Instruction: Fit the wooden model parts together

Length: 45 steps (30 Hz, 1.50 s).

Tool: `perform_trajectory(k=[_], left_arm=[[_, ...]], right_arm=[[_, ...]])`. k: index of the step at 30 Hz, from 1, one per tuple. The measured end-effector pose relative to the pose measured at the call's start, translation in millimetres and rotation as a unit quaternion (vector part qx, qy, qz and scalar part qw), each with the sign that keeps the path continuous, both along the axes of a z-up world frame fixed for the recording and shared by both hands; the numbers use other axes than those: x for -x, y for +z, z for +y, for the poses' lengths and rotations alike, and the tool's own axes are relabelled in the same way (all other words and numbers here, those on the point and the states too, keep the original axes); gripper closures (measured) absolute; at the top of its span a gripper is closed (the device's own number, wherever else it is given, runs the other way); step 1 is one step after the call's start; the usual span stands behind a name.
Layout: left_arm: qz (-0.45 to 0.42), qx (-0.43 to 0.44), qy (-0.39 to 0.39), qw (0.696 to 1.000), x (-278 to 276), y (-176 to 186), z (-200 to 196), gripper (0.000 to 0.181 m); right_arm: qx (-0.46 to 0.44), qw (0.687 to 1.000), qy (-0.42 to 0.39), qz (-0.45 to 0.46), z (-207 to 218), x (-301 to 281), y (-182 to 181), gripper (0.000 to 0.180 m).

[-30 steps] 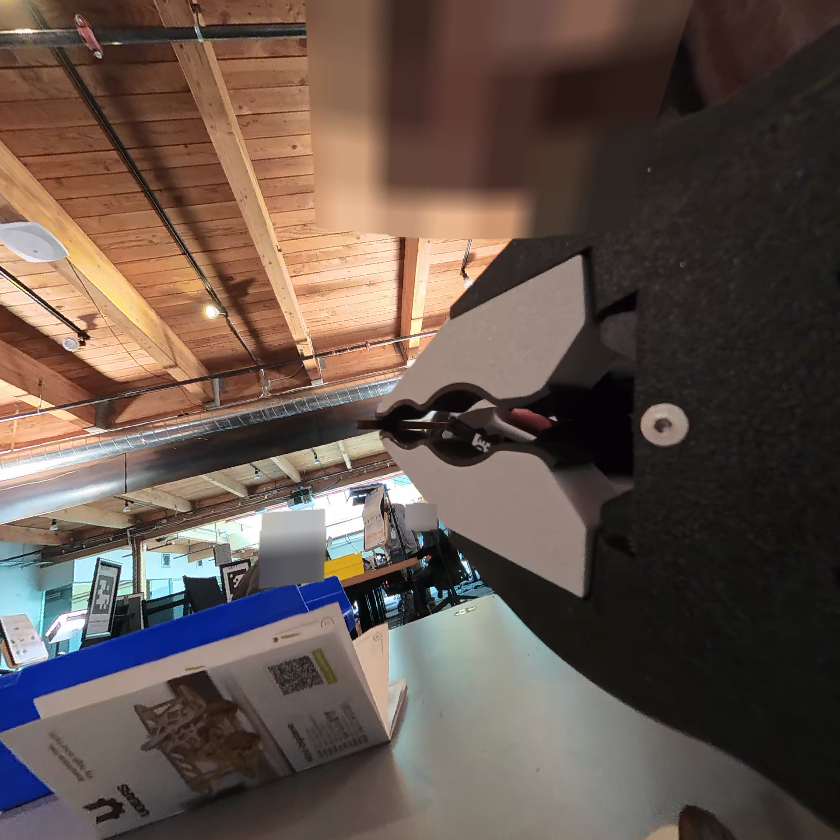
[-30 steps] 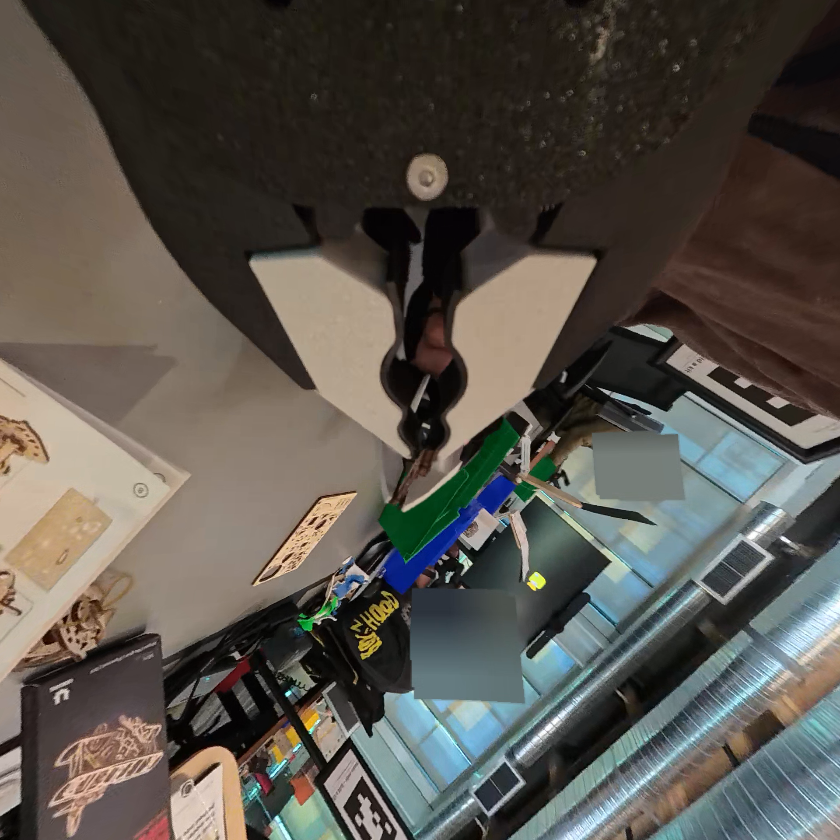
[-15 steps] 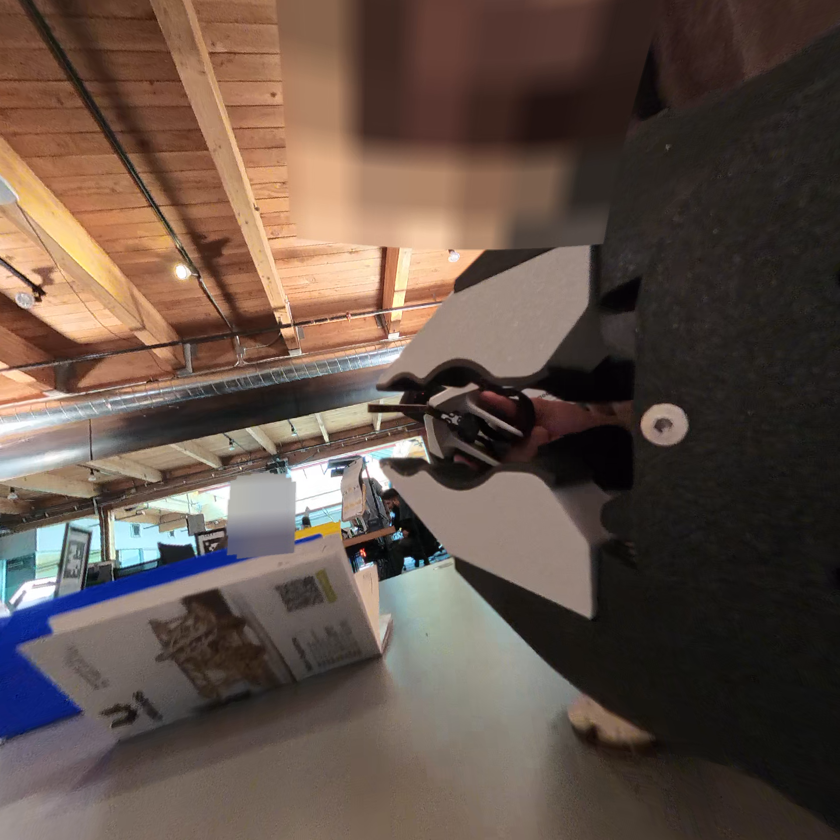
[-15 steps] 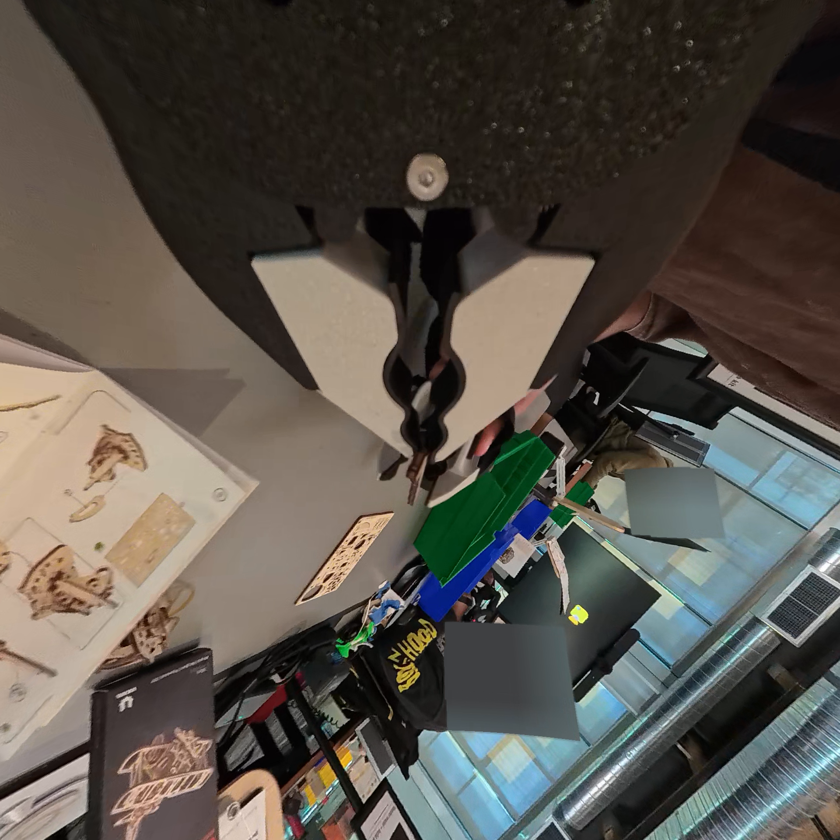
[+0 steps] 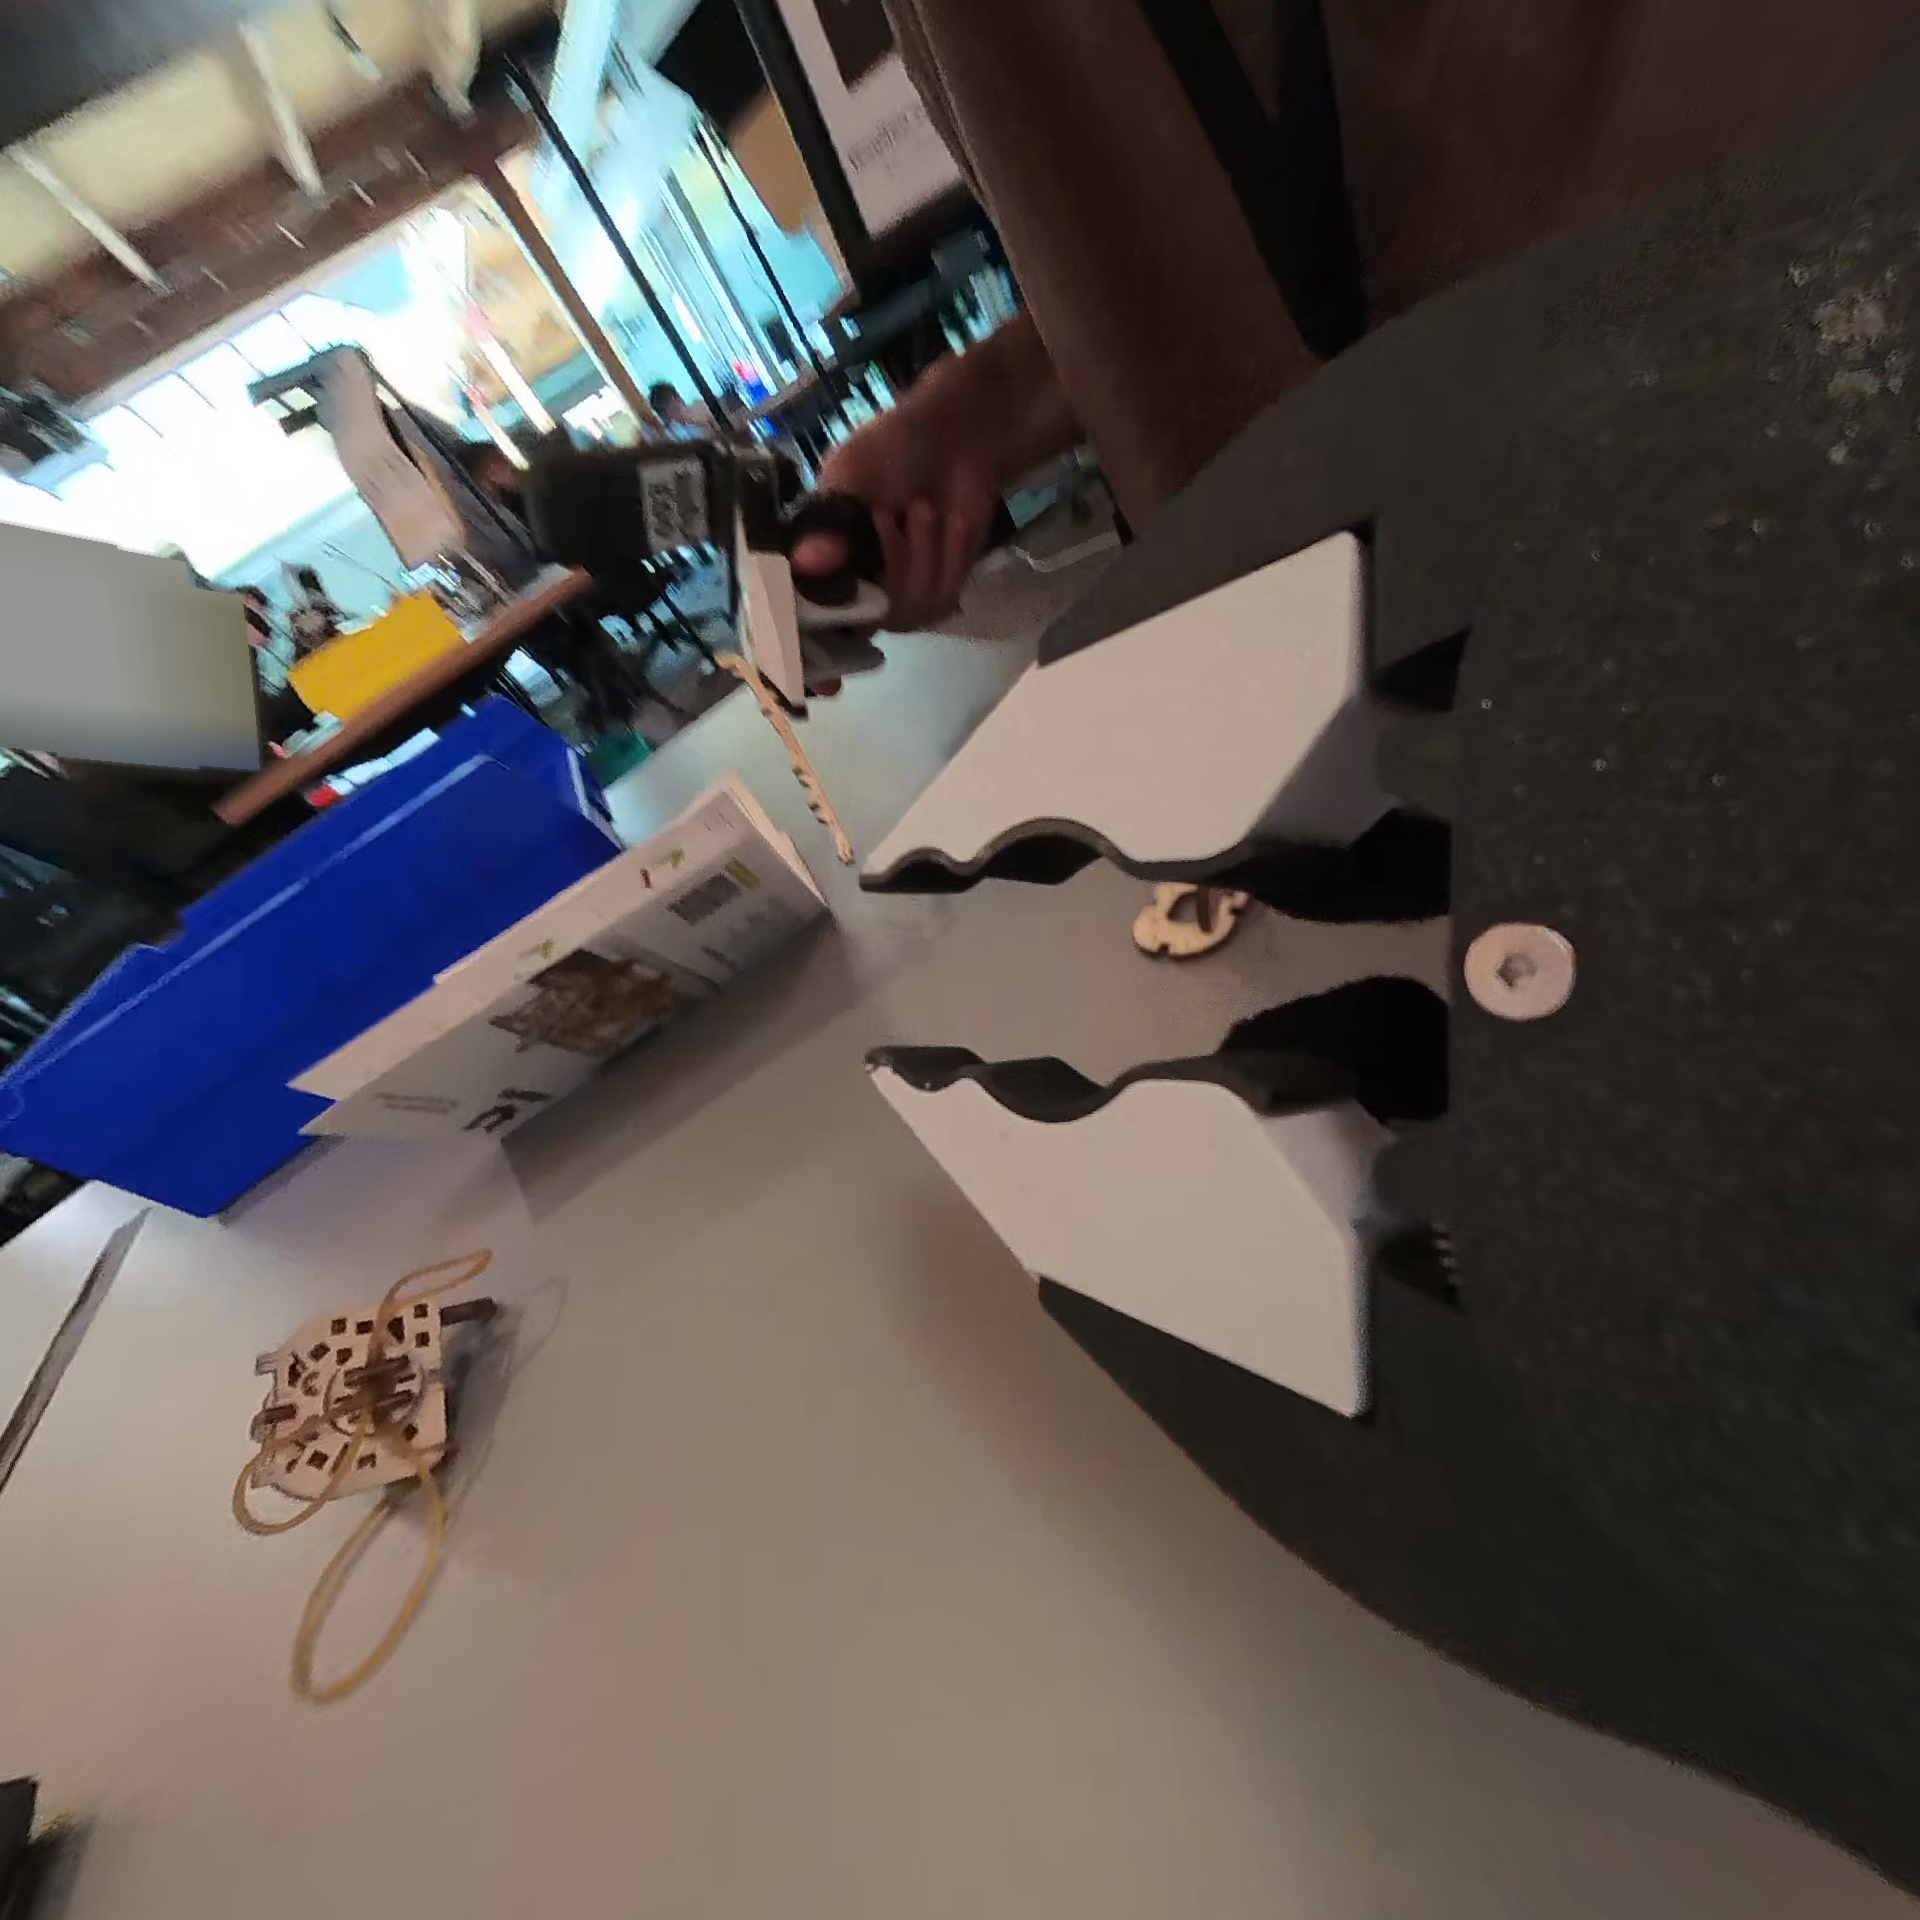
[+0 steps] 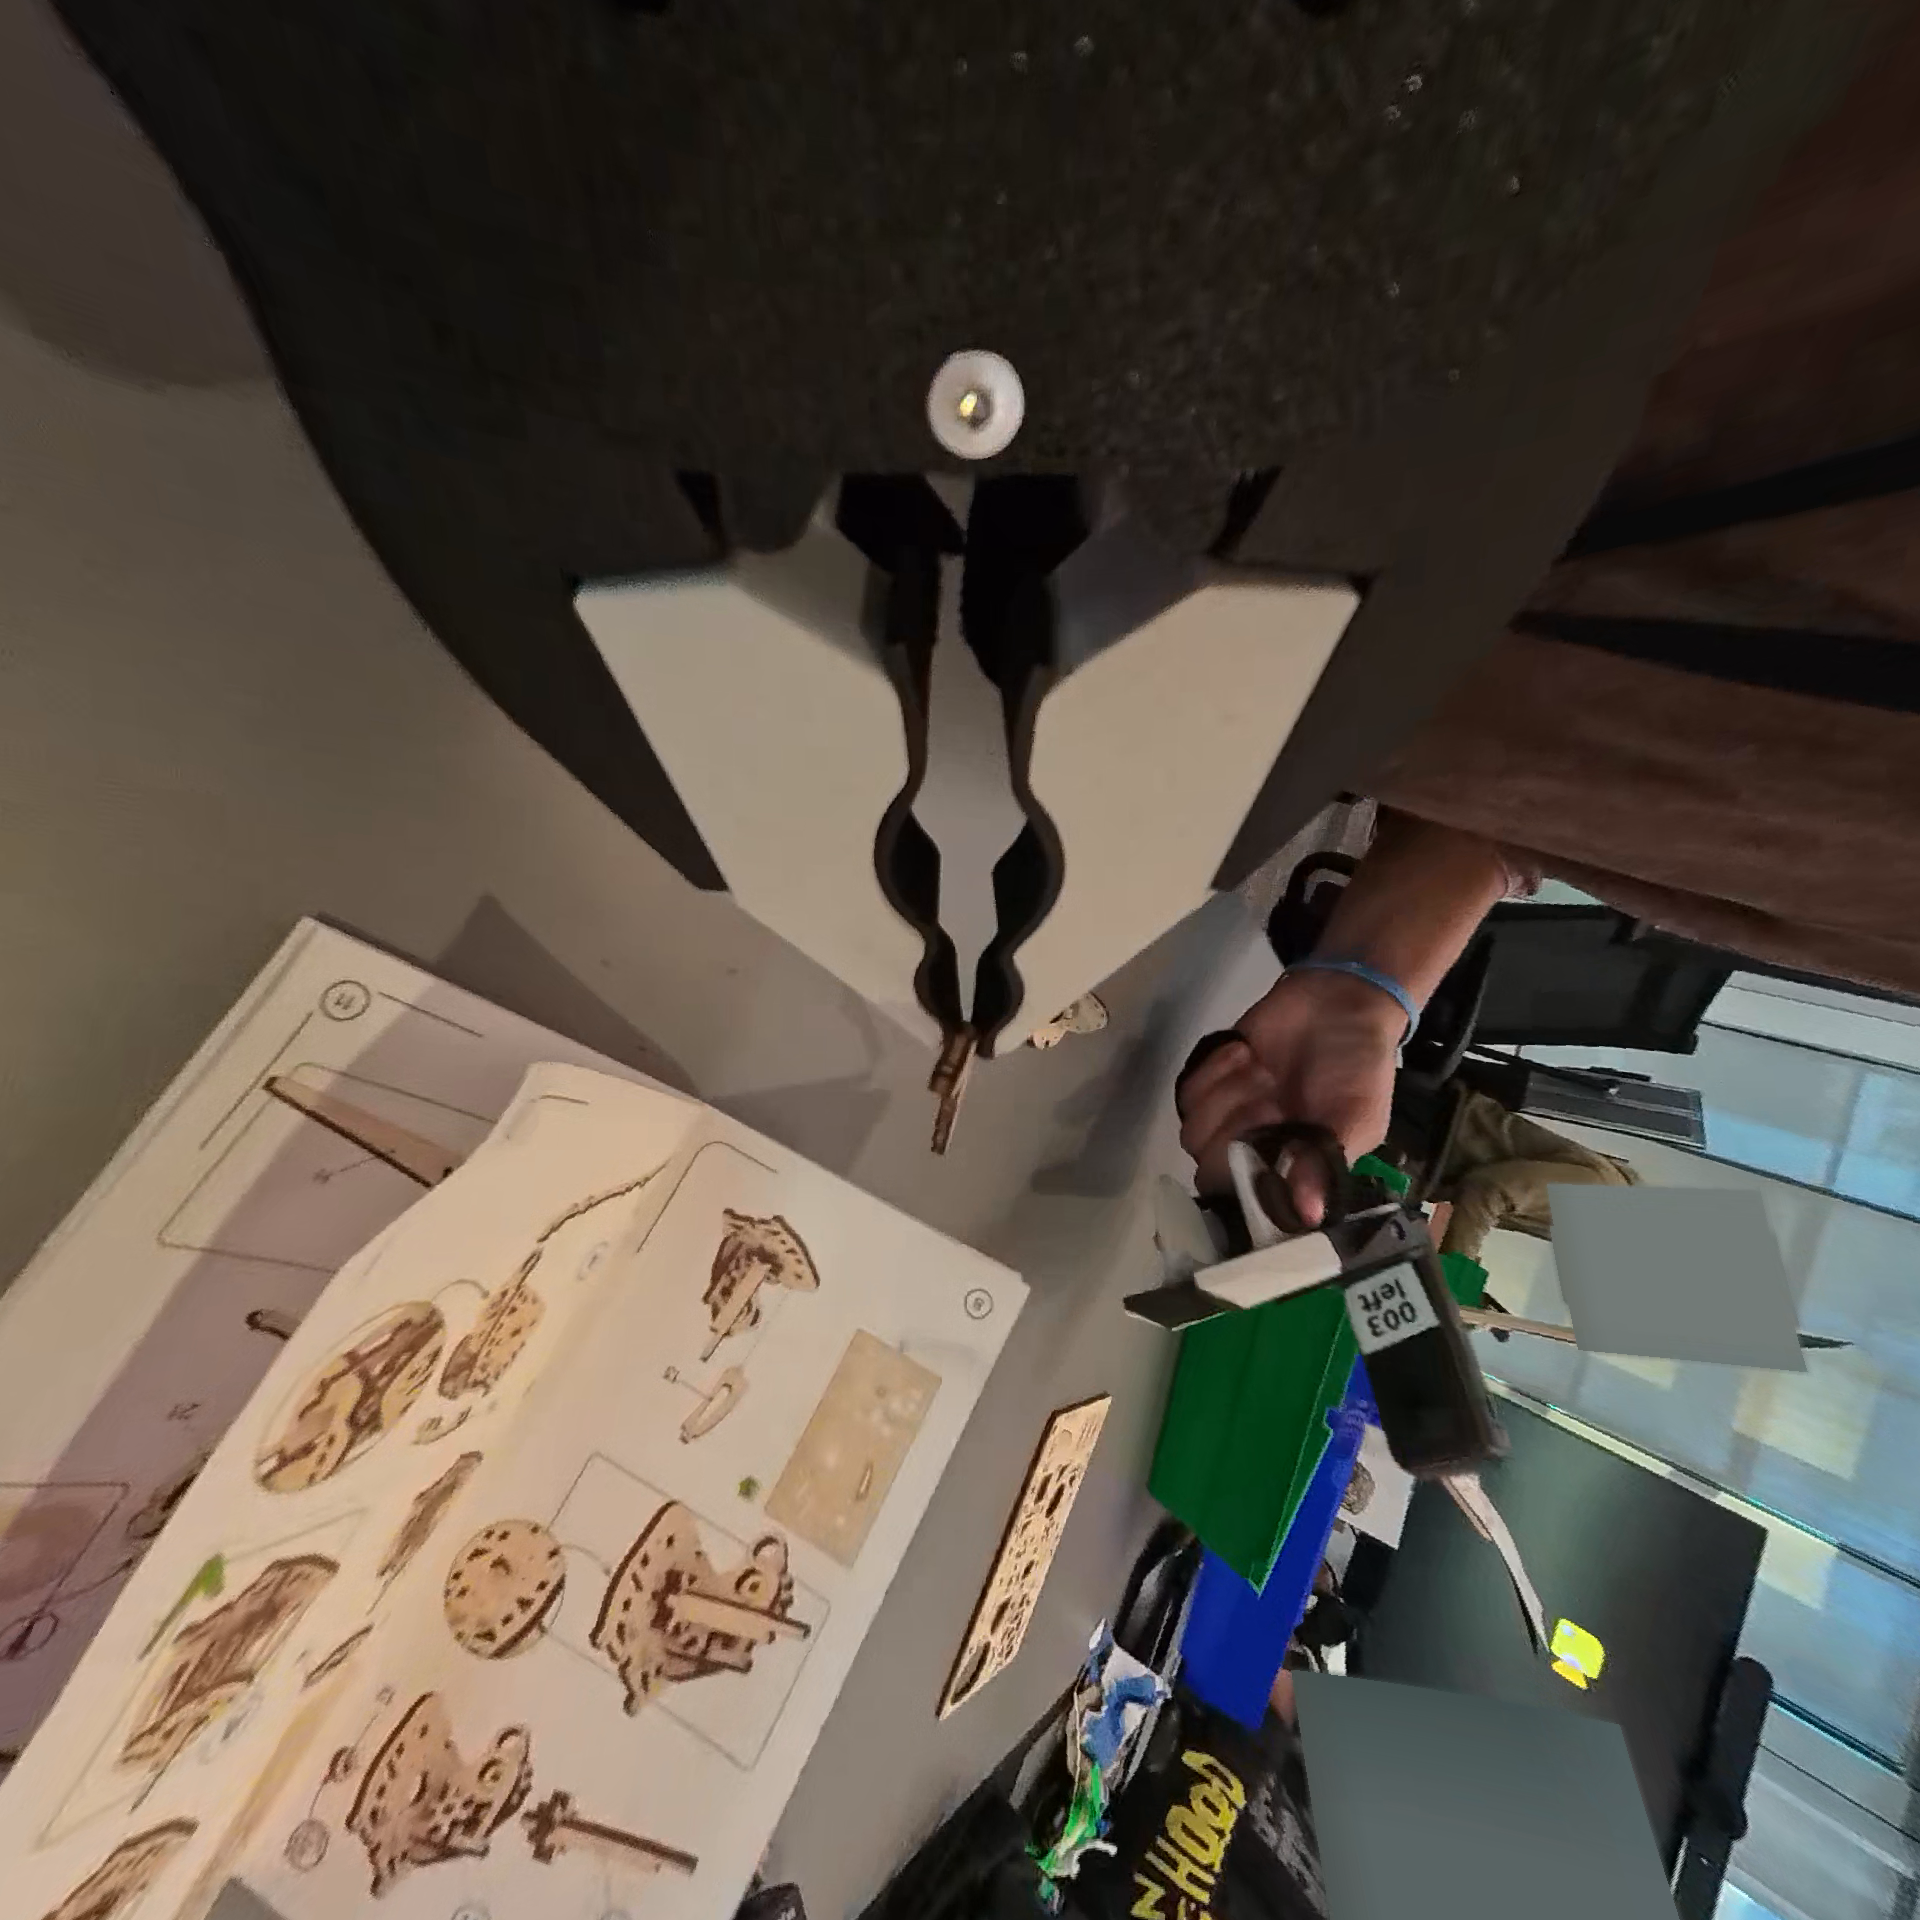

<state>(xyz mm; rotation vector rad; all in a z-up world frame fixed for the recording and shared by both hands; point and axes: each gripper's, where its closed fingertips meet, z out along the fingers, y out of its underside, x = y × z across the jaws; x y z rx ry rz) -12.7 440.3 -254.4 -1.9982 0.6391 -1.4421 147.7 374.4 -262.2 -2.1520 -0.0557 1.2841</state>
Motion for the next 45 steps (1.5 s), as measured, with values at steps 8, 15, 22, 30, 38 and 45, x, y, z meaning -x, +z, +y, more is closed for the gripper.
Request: perform_trajectory(k=[8, 15, 22, 30, 38, 45], left_arm=[[0.229, -0.194, -0.131, 0.945, -37, -49, -40, 0.153], [0.227, -0.288, -0.229, 0.902, -77, -41, -94, 0.153], [0.223, -0.316, -0.223, 0.895, -78, -32, -99, 0.177], [0.222, -0.327, -0.212, 0.894, -74, -25, -98, 0.178], [0.22, -0.314, -0.205, 0.901, -79, -26, -98, 0.178], [0.198, -0.295, -0.183, 0.916, -85, -19, -93, 0.178]], right_arm=[[0.024, 0.999, 0.03, 0.028, -8, 10, -3, 0.178], [0.031, 0.992, 0.117, 0.044, -31, 43, 1, 0.178], [0.008, 0.99, 0.131, 0.045, -35, 54, 9, 0.178], [-0.003, 0.991, 0.12, 0.064, -31, 57, 15, 0.174], [-0.006, 0.995, 0.094, 0.042, -27, 61, 10, 0.175], [-0.002, 0.994, 0.084, 0.063, -24, 59, 13, 0.171]])
